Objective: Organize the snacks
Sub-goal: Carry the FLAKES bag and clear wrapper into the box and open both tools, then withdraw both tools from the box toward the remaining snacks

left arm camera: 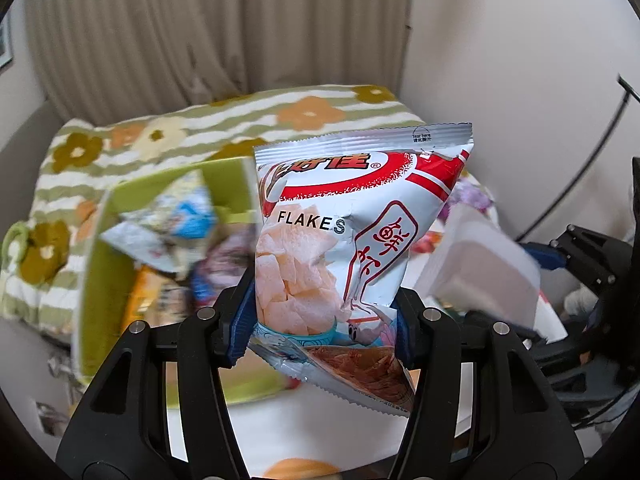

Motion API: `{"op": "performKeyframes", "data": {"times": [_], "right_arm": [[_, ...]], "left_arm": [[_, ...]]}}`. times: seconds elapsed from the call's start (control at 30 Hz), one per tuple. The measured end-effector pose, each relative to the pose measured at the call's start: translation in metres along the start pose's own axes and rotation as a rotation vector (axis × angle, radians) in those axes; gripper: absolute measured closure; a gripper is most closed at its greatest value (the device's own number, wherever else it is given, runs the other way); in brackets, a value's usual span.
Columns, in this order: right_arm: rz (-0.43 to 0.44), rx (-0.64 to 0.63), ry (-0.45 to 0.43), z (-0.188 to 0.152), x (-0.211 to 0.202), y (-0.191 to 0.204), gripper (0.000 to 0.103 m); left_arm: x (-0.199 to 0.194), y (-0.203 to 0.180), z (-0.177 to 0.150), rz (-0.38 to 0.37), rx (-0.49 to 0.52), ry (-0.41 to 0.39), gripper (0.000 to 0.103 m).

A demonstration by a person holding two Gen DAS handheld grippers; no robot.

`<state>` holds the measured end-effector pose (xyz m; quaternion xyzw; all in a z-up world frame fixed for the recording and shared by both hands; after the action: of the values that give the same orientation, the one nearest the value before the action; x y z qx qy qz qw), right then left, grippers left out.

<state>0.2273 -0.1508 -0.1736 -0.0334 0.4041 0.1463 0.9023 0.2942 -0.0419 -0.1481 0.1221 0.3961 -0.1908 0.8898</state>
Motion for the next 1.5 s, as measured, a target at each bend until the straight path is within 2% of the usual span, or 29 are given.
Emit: {"op": "performKeyframes", "data": {"times": [0.33, 0.47, 0.6, 0.63, 0.7, 0.73, 0.83, 1.0, 1.13, 1.27, 1.4, 1.5], "right_arm": [[0.065, 0.095, -0.005, 0.064, 0.042, 0.083, 0.042], [0.078, 0.171, 0.016, 0.073, 0.065, 0.108, 0.042], [0.072, 0.236, 0.03, 0.073, 0.083, 0.122, 0.042], [0.071, 0.252, 0.036, 0.071, 0.087, 0.125, 0.042], [0.07, 0.267, 0.05, 0.068, 0.093, 0.13, 0.042], [0.07, 0.269, 0.061, 0.066, 0.097, 0.132, 0.042], [0.066, 0.264, 0.081, 0.062, 0.103, 0.136, 0.042], [0.077, 0.256, 0.111, 0.06, 0.111, 0.135, 0.042], [0.084, 0.269, 0.13, 0.062, 0.118, 0.141, 0.042], [0.091, 0.277, 0.155, 0.062, 0.134, 0.151, 0.042], [0.075, 0.253, 0.122, 0.066, 0.139, 0.156, 0.041], [0.055, 0.236, 0.118, 0.066, 0.141, 0.156, 0.028]], "left_arm": [[0.003, 0.145, -0.044, 0.099, -0.092, 0.062, 0.051], [0.017, 0.179, -0.067, 0.109, -0.088, 0.11, 0.051], [0.037, 0.188, -0.089, 0.101, -0.041, 0.161, 0.05], [0.041, 0.189, -0.094, 0.111, -0.022, 0.175, 0.045], [0.048, 0.186, -0.101, 0.109, -0.005, 0.194, 0.017], [0.048, 0.183, -0.105, 0.096, -0.013, 0.191, 0.0], [0.043, 0.177, -0.112, 0.033, -0.044, 0.165, 0.001], [0.027, 0.184, -0.12, 0.123, -0.049, 0.167, 0.0], [0.016, 0.197, -0.121, 0.113, -0.086, 0.136, 0.0], [0.011, 0.219, -0.12, 0.161, -0.099, 0.128, 0.0], [0.004, 0.235, -0.124, 0.171, -0.156, 0.122, 0.0], [0.007, 0.241, -0.131, 0.154, -0.185, 0.129, 0.001]]}}
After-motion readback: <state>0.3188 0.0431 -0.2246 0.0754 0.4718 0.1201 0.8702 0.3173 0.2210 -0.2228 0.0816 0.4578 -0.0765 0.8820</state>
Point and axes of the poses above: each gripper's, at about its wrist camera, not at the fingertips, and x roughly the way its jaws point, y to its left, z to its top, the point moved 10 cm from there along x, roughly the way its jaws point, and after that the axes turned 9 degrees about x, right-handed, at the moved point
